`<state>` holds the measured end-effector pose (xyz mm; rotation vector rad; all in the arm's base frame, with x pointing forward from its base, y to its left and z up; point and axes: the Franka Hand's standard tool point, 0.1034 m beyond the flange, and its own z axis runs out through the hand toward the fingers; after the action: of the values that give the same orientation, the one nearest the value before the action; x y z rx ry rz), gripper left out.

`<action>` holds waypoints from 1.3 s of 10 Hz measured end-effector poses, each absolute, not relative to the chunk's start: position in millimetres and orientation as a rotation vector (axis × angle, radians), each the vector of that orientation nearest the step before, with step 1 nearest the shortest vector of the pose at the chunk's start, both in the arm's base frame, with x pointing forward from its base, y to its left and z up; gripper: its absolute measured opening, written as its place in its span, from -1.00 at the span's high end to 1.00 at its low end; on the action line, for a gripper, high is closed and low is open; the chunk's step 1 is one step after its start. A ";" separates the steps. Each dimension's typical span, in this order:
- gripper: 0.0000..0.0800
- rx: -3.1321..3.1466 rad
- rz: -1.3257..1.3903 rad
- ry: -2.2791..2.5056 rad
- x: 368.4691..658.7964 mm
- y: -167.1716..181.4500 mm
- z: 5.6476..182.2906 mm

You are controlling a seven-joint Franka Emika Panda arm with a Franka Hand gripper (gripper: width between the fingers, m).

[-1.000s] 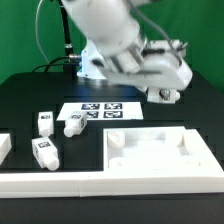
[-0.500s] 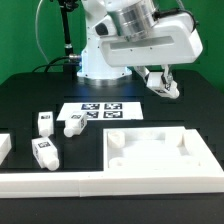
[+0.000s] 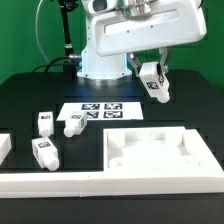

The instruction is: Assemble one leg

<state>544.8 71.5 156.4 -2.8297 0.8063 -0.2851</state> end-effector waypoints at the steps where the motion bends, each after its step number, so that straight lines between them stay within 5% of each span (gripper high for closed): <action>1: 0.29 -2.824 -0.351 0.809 550.0 81.2 162.8; 5: 0.28 -2.857 -0.457 0.669 551.9 81.4 146.5; 8: 0.28 -2.918 -0.544 0.421 596.9 65.2 159.5; 13: 0.28 -2.922 -0.581 0.346 599.3 76.9 159.9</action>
Offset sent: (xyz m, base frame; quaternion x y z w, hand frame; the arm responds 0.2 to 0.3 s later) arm 0.0000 0.0000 0.0000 0.0000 0.0000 0.0000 1.0000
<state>599.3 76.9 159.9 -2.9223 0.3463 -0.5806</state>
